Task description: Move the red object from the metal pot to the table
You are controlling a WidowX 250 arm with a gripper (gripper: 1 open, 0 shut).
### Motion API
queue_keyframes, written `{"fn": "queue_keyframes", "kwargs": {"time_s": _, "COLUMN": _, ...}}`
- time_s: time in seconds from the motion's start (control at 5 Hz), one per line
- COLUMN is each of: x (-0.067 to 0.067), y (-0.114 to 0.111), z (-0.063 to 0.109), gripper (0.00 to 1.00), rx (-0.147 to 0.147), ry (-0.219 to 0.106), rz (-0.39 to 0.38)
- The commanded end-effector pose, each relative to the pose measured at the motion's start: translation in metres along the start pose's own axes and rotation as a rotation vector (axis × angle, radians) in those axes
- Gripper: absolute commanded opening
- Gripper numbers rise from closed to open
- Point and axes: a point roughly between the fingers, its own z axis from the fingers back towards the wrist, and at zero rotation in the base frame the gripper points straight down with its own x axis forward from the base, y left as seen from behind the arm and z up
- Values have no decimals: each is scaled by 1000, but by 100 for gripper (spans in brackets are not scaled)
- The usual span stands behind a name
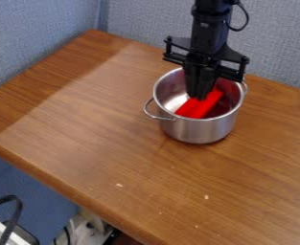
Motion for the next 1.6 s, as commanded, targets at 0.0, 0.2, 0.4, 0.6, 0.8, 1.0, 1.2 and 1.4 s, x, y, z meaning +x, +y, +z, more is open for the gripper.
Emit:
{"fn": "queue_keyframes", "kwargs": {"time_s": 0.0, "x": 2, "y": -6, "z": 8, "gripper": 100, "rx": -1, "ry": -26, "rz": -19}}
{"fn": "queue_keyframes", "kwargs": {"time_s": 0.2, "x": 2, "y": -5, "z": 6, "gripper": 0, "rx": -1, "ry": -24, "rz": -16}}
{"fn": "queue_keyframes", "kwargs": {"time_s": 0.4, "x": 3, "y": -4, "z": 4, "gripper": 0, "rx": -2, "ry": -21, "rz": -12}}
{"fn": "queue_keyframes", "kwargs": {"time_s": 0.6, "x": 3, "y": -4, "z": 2, "gripper": 100, "rx": 0, "ry": -14, "rz": -12}}
{"fn": "queue_keyframes", "kwargs": {"time_s": 0.8, "x": 5, "y": -4, "z": -1, "gripper": 100, "rx": 0, "ry": -10, "rz": -14}}
{"fn": "queue_keyframes", "kwargs": {"time_s": 1.0, "x": 6, "y": -4, "z": -3, "gripper": 0, "rx": -2, "ry": -9, "rz": -11}}
{"fn": "queue_keyframes", "kwargs": {"time_s": 1.2, "x": 7, "y": -3, "z": -5, "gripper": 0, "rx": -4, "ry": -9, "rz": -9}}
{"fn": "queue_keyframes", "kwargs": {"time_s": 1.4, "x": 7, "y": -3, "z": -7, "gripper": 100, "rx": -3, "ry": -6, "rz": -8}}
